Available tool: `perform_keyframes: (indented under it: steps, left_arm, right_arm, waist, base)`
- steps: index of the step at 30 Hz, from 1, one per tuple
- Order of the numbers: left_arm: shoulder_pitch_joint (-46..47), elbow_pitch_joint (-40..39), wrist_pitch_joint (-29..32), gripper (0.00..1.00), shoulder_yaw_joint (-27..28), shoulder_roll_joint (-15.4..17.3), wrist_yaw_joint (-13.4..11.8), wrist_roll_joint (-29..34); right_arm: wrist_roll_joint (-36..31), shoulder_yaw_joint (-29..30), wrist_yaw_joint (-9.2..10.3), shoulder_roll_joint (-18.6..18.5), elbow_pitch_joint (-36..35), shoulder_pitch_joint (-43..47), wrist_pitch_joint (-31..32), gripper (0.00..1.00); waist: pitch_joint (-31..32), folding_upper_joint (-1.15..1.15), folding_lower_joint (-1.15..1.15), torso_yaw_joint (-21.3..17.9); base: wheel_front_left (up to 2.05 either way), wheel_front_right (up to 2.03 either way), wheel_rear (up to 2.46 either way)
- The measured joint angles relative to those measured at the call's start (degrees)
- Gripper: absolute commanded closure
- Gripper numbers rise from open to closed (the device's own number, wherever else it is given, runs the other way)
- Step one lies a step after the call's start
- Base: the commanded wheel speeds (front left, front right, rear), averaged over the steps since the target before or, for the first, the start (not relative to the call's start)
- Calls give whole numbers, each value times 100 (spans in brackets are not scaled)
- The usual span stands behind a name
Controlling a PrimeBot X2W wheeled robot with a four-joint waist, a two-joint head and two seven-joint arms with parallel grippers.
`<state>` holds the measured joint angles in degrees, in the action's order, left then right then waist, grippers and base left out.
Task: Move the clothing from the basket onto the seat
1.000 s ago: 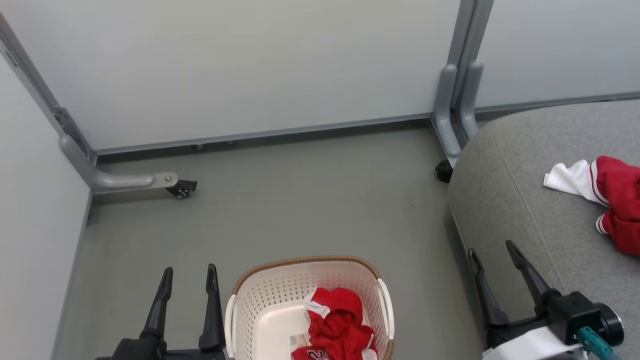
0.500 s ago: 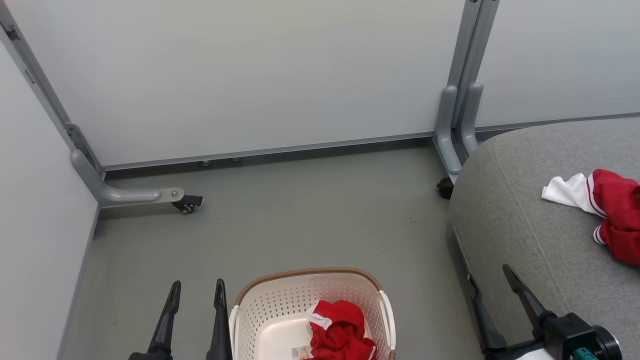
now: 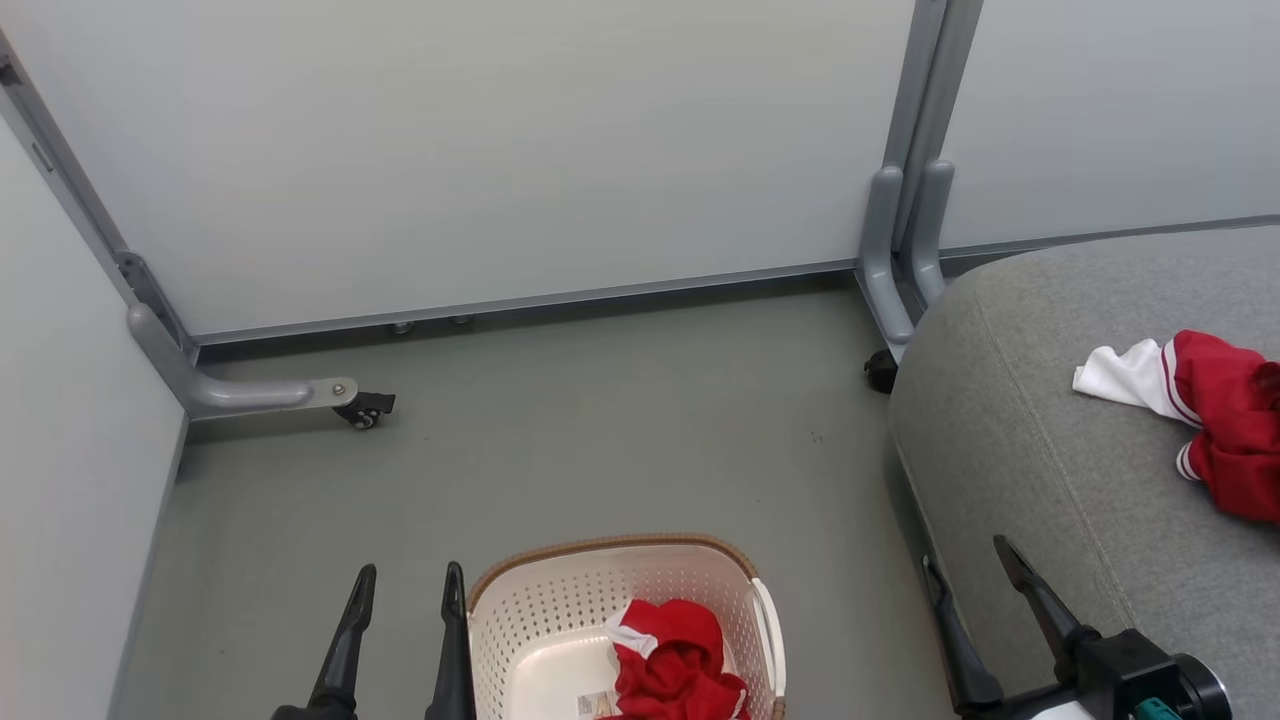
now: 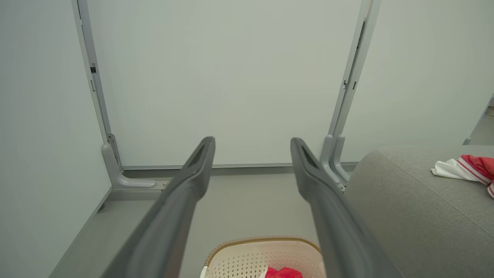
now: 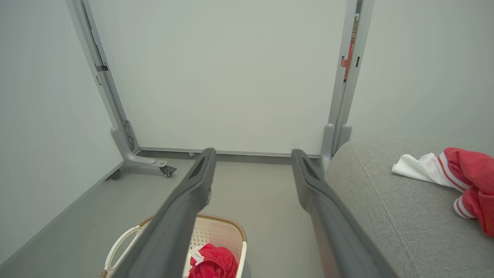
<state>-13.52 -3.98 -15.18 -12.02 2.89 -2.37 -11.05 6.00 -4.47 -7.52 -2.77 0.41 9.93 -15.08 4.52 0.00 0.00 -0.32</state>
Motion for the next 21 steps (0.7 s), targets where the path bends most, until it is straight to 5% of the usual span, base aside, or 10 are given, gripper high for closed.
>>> perform_keyframes:
  steps: [21]
  left_arm:
    - [687, 212, 0, 0, -240, -2, -18, -158]
  right_arm:
    - [-171, -108, 0, 0, -178, -608, 0, 0]
  waist:
    - [-837, 0, 0, -50]
  base:
    - [0, 0, 0]
